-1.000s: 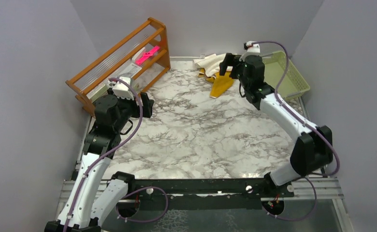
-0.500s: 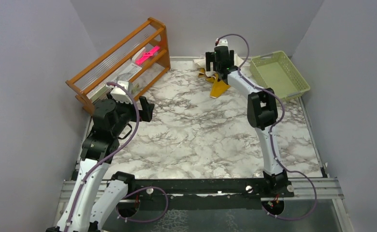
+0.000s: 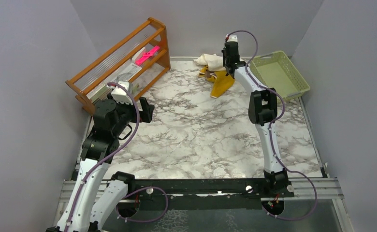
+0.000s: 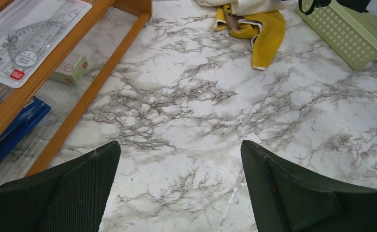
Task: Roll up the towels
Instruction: Pick up the towel at the corner of the board.
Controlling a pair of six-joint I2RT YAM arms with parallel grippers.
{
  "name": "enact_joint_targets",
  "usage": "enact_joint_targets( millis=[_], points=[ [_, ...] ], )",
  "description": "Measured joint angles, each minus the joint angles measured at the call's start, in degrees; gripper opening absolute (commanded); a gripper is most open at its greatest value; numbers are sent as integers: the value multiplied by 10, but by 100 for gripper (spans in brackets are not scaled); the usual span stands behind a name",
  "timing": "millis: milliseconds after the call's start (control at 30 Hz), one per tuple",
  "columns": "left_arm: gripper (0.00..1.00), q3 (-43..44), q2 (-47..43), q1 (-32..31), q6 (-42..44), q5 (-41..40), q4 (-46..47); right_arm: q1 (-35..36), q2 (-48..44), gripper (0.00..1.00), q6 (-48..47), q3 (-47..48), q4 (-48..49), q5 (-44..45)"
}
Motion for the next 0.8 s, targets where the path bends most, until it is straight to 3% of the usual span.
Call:
enact_joint_targets(
  millis=[33,233,267,333,367,400,433,800],
  points=[
    [99,0,0,0,0,0,0,-2,0,2,1,2,-2,-5],
    [99,0,0,0,-1,0,-3,0,-1,1,2,6,-2,-40],
    [99,0,0,0,-1,0,-3,0,-4,9,2,6,-2,-47],
    [99,0,0,0,-3,0,-4,1,-12,63,2,6,-3,-62],
    [99,0,0,0,-4,0,-4,1,-19,81,7,6,-3,-70],
    [99,0,1,0,-5,0,-4,1,-28,96,8,4,-2,-77],
    [99,0,2,0,-7,0,-4,1,-41,100,1,-2,0,-90],
    [99,-3,7,0,-13,0,-4,12,-73,100,-37,-3,-31,-148]
  ],
)
